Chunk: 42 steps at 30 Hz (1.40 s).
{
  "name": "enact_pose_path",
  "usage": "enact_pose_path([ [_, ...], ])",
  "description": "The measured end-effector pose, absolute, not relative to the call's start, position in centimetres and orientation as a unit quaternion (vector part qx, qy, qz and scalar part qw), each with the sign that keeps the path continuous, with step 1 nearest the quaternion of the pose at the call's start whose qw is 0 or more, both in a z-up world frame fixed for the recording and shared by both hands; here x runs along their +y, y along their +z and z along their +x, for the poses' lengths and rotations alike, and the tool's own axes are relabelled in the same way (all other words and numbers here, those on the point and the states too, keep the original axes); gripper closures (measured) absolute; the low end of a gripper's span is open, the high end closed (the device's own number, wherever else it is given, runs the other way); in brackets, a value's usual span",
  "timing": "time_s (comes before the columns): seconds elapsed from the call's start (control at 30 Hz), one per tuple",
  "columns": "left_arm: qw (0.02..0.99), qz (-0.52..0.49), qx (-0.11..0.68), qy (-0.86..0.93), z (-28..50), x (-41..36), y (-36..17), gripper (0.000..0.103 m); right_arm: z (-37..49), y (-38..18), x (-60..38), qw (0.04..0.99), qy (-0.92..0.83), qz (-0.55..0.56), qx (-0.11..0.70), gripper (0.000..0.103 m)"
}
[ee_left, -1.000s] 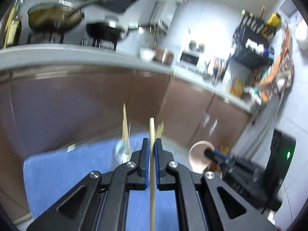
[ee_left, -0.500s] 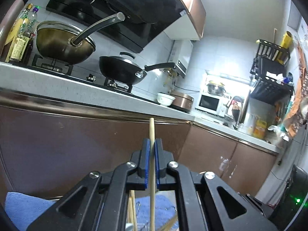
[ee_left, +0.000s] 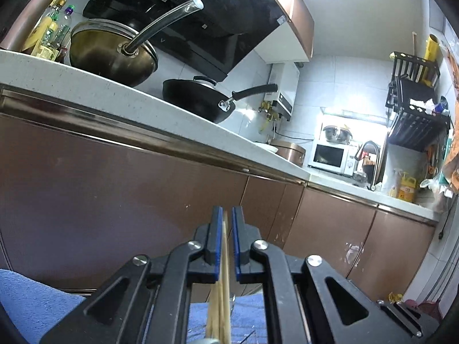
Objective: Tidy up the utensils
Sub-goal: 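Insert the chopstick and ladle into the holder and open both tools, then raise both open tools away from the holder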
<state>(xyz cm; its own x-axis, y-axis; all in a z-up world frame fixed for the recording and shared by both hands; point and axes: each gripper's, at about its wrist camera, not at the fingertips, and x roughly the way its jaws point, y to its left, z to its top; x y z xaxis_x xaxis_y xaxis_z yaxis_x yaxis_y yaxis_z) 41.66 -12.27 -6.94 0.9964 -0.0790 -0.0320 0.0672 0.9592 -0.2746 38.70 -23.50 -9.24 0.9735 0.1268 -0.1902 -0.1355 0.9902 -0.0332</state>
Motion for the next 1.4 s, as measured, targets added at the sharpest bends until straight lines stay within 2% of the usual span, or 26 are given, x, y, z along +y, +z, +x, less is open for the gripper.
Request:
enact_pose_path([
  [0.03,0.990,-0.136,0.023,-0.041,41.5,-12.2,-7.1,0.088,38.4,-9.4,-23.5,0.993,0.068,-0.020,0.096,0.095],
  [0.1,0.989,-0.134,0.030,-0.049,41.0,-12.0,-7.2,0.075,37.9,-9.5,-23.6,0.992,0.072,-0.018,0.102,0.093],
  [0.13,0.989,-0.133,0.031,-0.050,40.7,-11.9,-7.0,0.072,37.7,-9.5,-23.6,0.992,0.072,-0.019,0.103,0.093],
  [0.23,0.989,-0.132,0.033,-0.049,39.5,-11.2,-6.6,0.061,37.1,-8.9,-23.9,0.993,0.069,-0.016,0.098,0.081],
  [0.27,0.990,-0.132,0.033,-0.047,39.1,-10.8,-6.3,0.058,36.7,-8.4,-24.1,0.993,0.067,-0.010,0.093,0.074],
  [0.5,0.992,-0.112,0.042,-0.036,35.2,-8.7,-3.4,0.050,33.4,-5.6,-25.3,0.994,0.066,0.015,0.082,0.063],
  [0.73,0.993,-0.091,0.060,-0.050,29.3,-7.7,-1.2,0.050,28.3,-2.9,-26.0,0.993,0.067,0.049,0.086,0.041],
  [0.83,0.993,-0.078,0.068,-0.054,26.1,-7.6,-0.2,0.050,26.2,-2.3,-26.2,0.992,0.063,0.061,0.094,0.028],
  [0.87,0.994,-0.070,0.070,-0.054,25.2,-7.7,0.1,0.049,25.1,-2.1,-26.2,0.992,0.060,0.065,0.095,0.021],
  [0.93,0.995,-0.053,0.075,-0.049,23.2,-8.0,0.7,0.042,23.2,-1.8,-26.2,0.991,0.056,0.071,0.097,0.018],
  [1.0,0.995,-0.044,0.080,-0.047,21.5,-8.0,1.3,0.037,21.7,-1.5,-26.3,0.991,0.052,0.076,0.100,0.007],
  [1.07,0.995,-0.034,0.090,-0.036,19.7,-8.1,1.8,0.032,20.2,-1.0,-26.2,0.991,0.047,0.078,0.102,0.001],
  [1.27,0.993,-0.018,0.112,-0.018,16.2,-7.4,3.4,0.030,15.7,0.3,-26.1,0.992,0.030,0.073,0.100,0.000],
  [1.4,0.995,-0.018,0.098,-0.003,13.5,-6.6,4.3,0.028,13.3,0.5,-26.1,0.993,0.019,0.068,0.098,0.000],
])
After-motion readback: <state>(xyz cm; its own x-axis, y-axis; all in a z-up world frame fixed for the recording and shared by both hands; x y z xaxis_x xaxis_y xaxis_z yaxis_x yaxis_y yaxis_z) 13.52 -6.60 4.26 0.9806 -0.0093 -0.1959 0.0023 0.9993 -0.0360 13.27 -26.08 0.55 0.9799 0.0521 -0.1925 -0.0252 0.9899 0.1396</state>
